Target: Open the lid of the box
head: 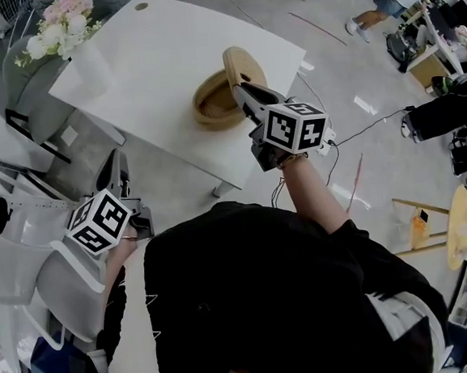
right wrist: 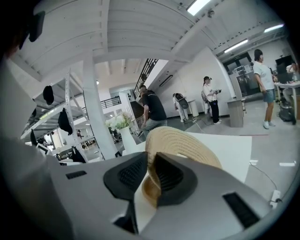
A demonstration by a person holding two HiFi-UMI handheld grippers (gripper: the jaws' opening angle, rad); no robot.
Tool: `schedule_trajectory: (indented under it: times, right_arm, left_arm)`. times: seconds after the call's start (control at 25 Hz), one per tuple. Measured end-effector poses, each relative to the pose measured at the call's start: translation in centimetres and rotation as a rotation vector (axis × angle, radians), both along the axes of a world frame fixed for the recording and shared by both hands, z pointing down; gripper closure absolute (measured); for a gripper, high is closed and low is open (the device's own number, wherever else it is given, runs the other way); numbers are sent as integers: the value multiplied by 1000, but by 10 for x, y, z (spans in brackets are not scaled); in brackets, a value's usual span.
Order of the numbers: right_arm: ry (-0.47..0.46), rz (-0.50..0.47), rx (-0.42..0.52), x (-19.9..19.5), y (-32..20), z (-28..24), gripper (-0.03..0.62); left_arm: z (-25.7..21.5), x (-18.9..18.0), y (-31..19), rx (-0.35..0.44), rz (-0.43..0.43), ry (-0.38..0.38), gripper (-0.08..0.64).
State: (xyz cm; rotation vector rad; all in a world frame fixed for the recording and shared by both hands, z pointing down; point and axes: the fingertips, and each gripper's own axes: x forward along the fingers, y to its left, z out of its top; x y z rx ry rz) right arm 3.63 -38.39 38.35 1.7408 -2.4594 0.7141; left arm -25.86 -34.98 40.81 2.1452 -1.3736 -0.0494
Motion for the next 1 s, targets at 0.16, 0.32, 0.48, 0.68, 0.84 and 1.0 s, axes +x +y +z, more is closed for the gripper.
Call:
schedule_trajectory:
  times: [0.16, 0.32, 0.48, 0.68, 0.84, 1.0]
  right_arm:
    - [-30, 12, 18, 5, 2, -5, 529]
    - [-78, 28, 29, 10, 3, -10, 529]
    - [-126, 45, 33, 16, 3, -13, 529]
    - [-164, 71, 43, 23, 2, -17, 529]
    - [-196, 84, 52, 30, 2, -21, 529]
    - [-257, 90, 55, 36, 1, -23, 529]
  left_arm:
    - [0, 2, -1, 0, 7, 2, 549]
    - [-1, 5, -2, 2, 13, 1, 549]
    - [-2, 5, -1, 3, 13, 2, 549]
    - [-3, 5, -1, 4, 8, 3, 549]
    - [-2, 3, -1, 1, 2, 2, 549]
    - [0, 4, -2, -2, 4, -2, 549]
